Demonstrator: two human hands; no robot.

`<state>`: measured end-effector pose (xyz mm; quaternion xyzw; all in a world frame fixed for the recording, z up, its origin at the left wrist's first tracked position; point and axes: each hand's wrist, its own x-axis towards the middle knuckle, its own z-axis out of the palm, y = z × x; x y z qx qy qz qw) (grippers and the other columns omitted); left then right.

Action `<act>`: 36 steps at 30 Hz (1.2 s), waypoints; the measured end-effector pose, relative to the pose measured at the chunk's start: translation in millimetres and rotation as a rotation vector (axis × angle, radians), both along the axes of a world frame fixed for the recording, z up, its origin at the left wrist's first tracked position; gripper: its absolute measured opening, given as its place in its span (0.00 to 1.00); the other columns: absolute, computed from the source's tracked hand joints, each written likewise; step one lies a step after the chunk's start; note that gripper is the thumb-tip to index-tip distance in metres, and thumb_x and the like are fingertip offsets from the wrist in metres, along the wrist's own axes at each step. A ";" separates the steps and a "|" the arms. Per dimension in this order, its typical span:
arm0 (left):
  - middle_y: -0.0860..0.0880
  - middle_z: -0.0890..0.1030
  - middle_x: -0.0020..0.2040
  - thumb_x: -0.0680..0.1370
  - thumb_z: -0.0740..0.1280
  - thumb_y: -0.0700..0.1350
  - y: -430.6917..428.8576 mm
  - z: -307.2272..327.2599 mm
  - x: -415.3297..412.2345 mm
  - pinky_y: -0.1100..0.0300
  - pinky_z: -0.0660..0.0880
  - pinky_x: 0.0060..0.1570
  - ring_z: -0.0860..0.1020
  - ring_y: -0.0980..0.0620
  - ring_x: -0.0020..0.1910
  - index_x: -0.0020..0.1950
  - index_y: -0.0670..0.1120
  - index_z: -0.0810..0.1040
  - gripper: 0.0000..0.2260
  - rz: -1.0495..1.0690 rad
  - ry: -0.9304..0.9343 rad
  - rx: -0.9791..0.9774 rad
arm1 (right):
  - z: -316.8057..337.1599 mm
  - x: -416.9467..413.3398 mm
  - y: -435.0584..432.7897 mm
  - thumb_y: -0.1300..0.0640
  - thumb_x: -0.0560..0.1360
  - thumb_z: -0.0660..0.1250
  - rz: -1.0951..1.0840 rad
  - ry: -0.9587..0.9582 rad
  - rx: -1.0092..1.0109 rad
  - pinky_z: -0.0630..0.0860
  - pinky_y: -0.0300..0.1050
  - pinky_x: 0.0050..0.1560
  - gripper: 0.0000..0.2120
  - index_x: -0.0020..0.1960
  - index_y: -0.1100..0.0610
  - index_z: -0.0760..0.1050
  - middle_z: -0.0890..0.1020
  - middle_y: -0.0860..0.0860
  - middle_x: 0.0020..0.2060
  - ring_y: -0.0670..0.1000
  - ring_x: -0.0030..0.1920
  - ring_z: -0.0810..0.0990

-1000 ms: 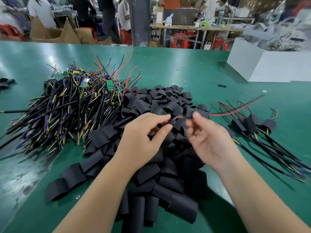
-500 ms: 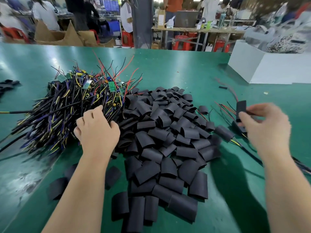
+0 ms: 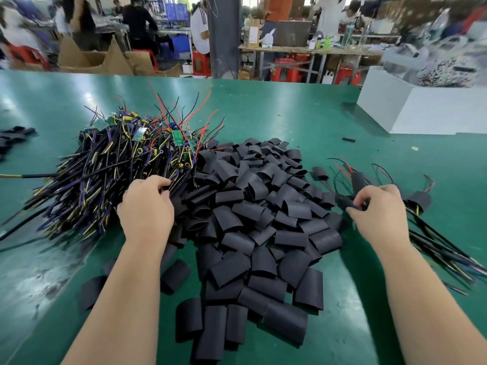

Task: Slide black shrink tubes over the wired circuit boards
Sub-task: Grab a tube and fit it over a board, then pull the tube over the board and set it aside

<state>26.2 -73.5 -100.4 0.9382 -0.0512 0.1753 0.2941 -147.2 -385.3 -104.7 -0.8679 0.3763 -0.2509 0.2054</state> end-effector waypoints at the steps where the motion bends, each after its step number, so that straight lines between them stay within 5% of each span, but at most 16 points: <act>1: 0.46 0.80 0.52 0.78 0.67 0.41 1.4 0.3 1.0 0.44 0.72 0.55 0.76 0.41 0.52 0.58 0.48 0.78 0.10 0.002 -0.014 -0.035 | -0.6 0.6 -1.6 0.67 0.68 0.72 -0.035 -0.011 -0.008 0.65 0.45 0.45 0.07 0.40 0.58 0.76 0.72 0.60 0.53 0.57 0.43 0.72; 6: 0.45 0.81 0.52 0.80 0.64 0.43 -0.9 -2.8 5.1 0.52 0.70 0.48 0.76 0.42 0.54 0.65 0.43 0.73 0.14 0.010 0.056 -0.159 | -4.3 4.0 -0.2 0.67 0.72 0.66 -0.131 0.042 -0.078 0.65 0.54 0.58 0.09 0.48 0.57 0.81 0.71 0.60 0.56 0.64 0.57 0.69; 9: 0.48 0.82 0.47 0.82 0.57 0.45 -2.1 -3.0 5.1 0.56 0.70 0.43 0.78 0.45 0.48 0.61 0.45 0.76 0.12 0.031 0.075 -0.202 | -0.6 5.0 7.1 0.63 0.72 0.67 -0.131 -0.008 -0.113 0.62 0.56 0.61 0.09 0.50 0.55 0.81 0.71 0.58 0.57 0.63 0.59 0.68; 15: 0.50 0.83 0.32 0.83 0.53 0.43 -6.9 14.6 4.9 0.67 0.72 0.30 0.76 0.55 0.26 0.47 0.46 0.76 0.12 -0.205 0.235 -1.002 | 8.4 5.7 21.8 0.63 0.72 0.67 -0.052 -0.130 -0.105 0.60 0.56 0.62 0.08 0.48 0.54 0.81 0.73 0.55 0.56 0.59 0.59 0.69; 17: 0.51 0.83 0.31 0.82 0.55 0.42 -6.4 19.5 1.6 0.69 0.70 0.26 0.76 0.57 0.25 0.44 0.47 0.76 0.12 -0.231 0.204 -1.030 | 10.3 5.1 25.6 0.64 0.72 0.67 -0.034 -0.160 -0.100 0.60 0.57 0.63 0.08 0.48 0.54 0.81 0.73 0.55 0.55 0.59 0.59 0.69; 23: 0.53 0.79 0.27 0.76 0.55 0.41 -1.4 28.2 -6.4 0.54 0.71 0.39 0.74 0.51 0.32 0.40 0.47 0.74 0.10 -0.259 0.086 -0.934 | 14.9 5.0 32.2 0.63 0.73 0.67 -0.015 -0.152 -0.045 0.61 0.58 0.62 0.08 0.48 0.54 0.81 0.73 0.54 0.55 0.59 0.59 0.70; 27: 0.50 0.79 0.30 0.82 0.50 0.37 0.0 48.4 -10.1 0.61 0.72 0.36 0.73 0.55 0.26 0.45 0.49 0.70 0.13 -0.369 -0.023 -0.950 | 16.3 4.8 34.5 0.64 0.73 0.67 -0.011 -0.173 -0.022 0.63 0.57 0.62 0.08 0.47 0.54 0.81 0.72 0.51 0.52 0.57 0.57 0.71; 30: 0.51 0.79 0.28 0.82 0.51 0.38 -3.0 62.9 -18.7 0.66 0.72 0.35 0.73 0.55 0.27 0.47 0.48 0.70 0.11 -0.539 -0.072 -0.894 | 21.8 2.8 39.7 0.66 0.73 0.66 0.058 -0.251 0.008 0.69 0.47 0.53 0.09 0.45 0.54 0.81 0.77 0.51 0.49 0.53 0.46 0.75; 33: 0.49 0.78 0.28 0.78 0.53 0.42 -7.5 65.8 -27.5 0.68 0.71 0.38 0.73 0.53 0.30 0.49 0.47 0.72 0.08 -0.852 0.082 -0.805 | 31.3 2.2 52.5 0.68 0.73 0.66 0.214 -0.374 0.298 0.73 0.43 0.45 0.12 0.41 0.53 0.81 0.84 0.50 0.39 0.46 0.36 0.78; 36: 0.49 0.77 0.30 0.79 0.54 0.42 -13.8 57.3 -33.3 0.68 0.70 0.43 0.73 0.53 0.34 0.49 0.48 0.73 0.09 -1.053 0.228 -0.642 | 36.7 1.6 71.9 0.70 0.69 0.69 0.604 -0.586 1.030 0.75 0.39 0.38 0.14 0.51 0.57 0.82 0.84 0.58 0.46 0.48 0.33 0.77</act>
